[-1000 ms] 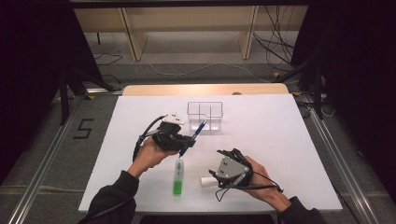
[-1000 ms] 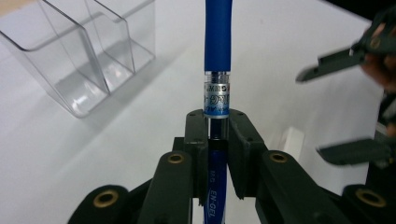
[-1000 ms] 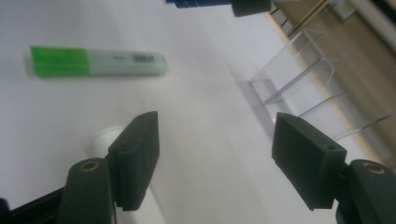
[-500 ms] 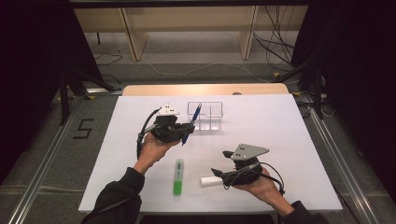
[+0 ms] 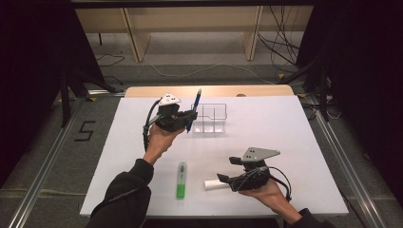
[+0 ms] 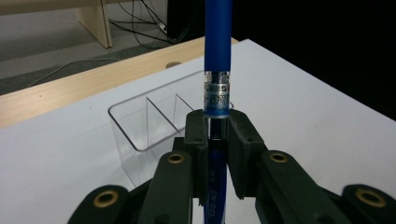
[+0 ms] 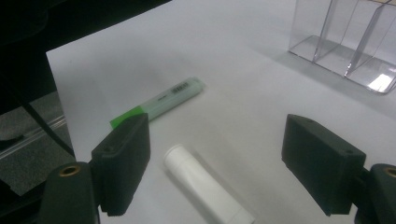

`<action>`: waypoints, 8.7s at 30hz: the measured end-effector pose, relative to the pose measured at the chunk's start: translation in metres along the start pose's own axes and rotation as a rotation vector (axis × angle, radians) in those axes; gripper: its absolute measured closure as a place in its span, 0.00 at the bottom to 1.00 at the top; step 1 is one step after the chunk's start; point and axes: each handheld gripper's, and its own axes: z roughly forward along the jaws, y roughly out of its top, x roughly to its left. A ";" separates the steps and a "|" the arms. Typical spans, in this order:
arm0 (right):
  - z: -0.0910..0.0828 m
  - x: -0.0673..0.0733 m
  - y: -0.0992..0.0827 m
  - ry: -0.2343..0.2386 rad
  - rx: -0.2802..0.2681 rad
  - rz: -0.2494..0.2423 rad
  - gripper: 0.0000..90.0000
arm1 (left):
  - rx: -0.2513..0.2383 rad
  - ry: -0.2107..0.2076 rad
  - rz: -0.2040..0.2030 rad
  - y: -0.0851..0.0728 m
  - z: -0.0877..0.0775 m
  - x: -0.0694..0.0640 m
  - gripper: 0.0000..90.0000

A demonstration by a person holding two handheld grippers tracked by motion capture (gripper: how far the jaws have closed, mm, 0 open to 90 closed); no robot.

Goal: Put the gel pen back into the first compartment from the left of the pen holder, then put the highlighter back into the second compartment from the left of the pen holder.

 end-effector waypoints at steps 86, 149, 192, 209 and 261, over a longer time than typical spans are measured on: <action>0.003 0.001 -0.001 0.014 0.014 -0.013 0.24 | 0.061 0.137 -0.070 0.012 0.053 0.020 0.33; 0.004 0.001 -0.002 -0.012 0.022 -0.025 0.24 | 0.485 0.077 -0.076 -0.079 -0.028 -0.025 0.16; 0.005 0.001 -0.002 -0.020 0.027 -0.033 0.24 | 0.673 0.076 -0.067 -0.120 -0.025 -0.041 0.19; 0.006 0.003 -0.001 -0.023 0.033 -0.043 0.24 | 0.693 0.052 -0.046 -0.127 -0.020 -0.046 0.32; 0.004 0.010 0.002 -0.034 0.032 -0.105 0.24 | 0.693 -0.026 0.001 -0.109 -0.029 -0.036 0.73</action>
